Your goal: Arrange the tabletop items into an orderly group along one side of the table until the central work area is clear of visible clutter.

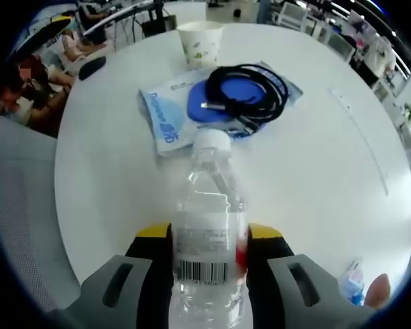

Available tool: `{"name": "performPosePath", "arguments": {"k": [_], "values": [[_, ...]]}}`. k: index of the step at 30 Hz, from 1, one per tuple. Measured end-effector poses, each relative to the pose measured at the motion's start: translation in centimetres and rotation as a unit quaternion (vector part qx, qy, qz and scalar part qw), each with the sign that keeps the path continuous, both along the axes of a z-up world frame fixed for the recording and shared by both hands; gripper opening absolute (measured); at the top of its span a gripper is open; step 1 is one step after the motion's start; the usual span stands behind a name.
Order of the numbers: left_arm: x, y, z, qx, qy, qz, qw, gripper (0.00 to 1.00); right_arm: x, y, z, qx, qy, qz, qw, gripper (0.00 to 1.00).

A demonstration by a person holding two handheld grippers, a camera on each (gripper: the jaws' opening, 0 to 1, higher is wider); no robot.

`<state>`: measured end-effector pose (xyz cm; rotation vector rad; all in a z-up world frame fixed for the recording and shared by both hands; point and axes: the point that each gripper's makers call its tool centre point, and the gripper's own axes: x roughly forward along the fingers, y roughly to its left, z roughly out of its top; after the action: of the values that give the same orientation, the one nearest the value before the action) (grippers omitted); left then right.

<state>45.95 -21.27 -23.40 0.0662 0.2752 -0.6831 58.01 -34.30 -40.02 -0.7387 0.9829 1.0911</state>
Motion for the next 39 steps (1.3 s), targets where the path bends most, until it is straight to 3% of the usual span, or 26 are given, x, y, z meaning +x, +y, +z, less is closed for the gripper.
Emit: {"name": "performPosePath", "arguments": {"k": [11, 39], "values": [[0.4, 1.4, 0.1, 0.006, 0.001, 0.024, 0.9997, 0.86, 0.1, 0.1, 0.0, 0.001, 0.000, 0.001, 1.0000, 0.41], [0.6, 1.8, -0.3, 0.000, 0.012, 0.032, 0.9994, 0.85, 0.1, 0.3, 0.0, 0.003, -0.001, 0.003, 1.0000, 0.41]]}}
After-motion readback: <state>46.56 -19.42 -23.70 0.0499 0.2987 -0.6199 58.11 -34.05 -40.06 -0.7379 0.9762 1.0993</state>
